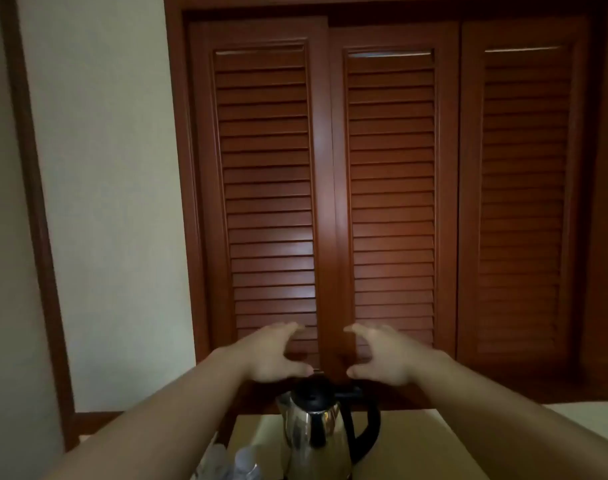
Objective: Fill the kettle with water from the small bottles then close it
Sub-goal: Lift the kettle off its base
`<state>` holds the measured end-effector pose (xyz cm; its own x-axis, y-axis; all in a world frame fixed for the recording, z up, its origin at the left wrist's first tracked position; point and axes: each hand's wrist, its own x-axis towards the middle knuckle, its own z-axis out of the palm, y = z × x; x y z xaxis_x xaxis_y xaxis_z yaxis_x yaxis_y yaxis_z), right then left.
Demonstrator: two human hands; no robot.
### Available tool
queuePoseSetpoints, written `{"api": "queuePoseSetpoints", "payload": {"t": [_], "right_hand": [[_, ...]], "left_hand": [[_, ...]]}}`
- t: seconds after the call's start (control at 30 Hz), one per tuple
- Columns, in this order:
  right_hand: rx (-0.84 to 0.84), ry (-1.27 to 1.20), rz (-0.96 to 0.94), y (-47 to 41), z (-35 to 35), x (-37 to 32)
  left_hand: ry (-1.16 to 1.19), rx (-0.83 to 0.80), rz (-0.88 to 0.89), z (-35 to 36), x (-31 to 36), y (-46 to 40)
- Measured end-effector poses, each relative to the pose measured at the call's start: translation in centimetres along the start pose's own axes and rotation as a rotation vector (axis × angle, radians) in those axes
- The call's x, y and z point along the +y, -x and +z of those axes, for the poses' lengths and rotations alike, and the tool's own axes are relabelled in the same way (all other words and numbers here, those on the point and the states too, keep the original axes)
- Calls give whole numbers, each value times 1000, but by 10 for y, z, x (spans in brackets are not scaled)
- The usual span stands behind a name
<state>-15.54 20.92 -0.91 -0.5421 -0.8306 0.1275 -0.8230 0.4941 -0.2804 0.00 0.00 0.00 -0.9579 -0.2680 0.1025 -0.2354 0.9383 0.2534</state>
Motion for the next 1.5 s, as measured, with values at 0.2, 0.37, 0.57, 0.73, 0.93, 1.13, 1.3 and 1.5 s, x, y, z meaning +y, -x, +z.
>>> {"api": "queuePoseSetpoints", "payload": {"t": [0.2, 0.37, 0.57, 0.73, 0.93, 1.13, 1.3, 1.5], "right_hand": [[-134, -52, 58, -11, 53, 26], [-93, -71, 51, -17, 85, 41], [17, -96, 13, -23, 93, 50], [107, -104, 9, -8, 69, 61], [141, -58, 49, 39, 24, 75], [193, -54, 192, 115, 28, 111], [227, -34, 277, 170, 36, 139], [244, -52, 352, 220, 42, 171]], "left_hand": [[6, -196, -91, 48, -13, -15], [52, -320, -129, 73, -25, -29], [92, -216, -126, 81, -34, -37], [177, -54, -109, 71, -17, -35], [274, 11, -27, 66, 34, -29], [401, -16, 114, 107, 85, -18], [492, -65, 152, 149, 122, -14], [578, -98, 192, 188, 161, -14]]}}
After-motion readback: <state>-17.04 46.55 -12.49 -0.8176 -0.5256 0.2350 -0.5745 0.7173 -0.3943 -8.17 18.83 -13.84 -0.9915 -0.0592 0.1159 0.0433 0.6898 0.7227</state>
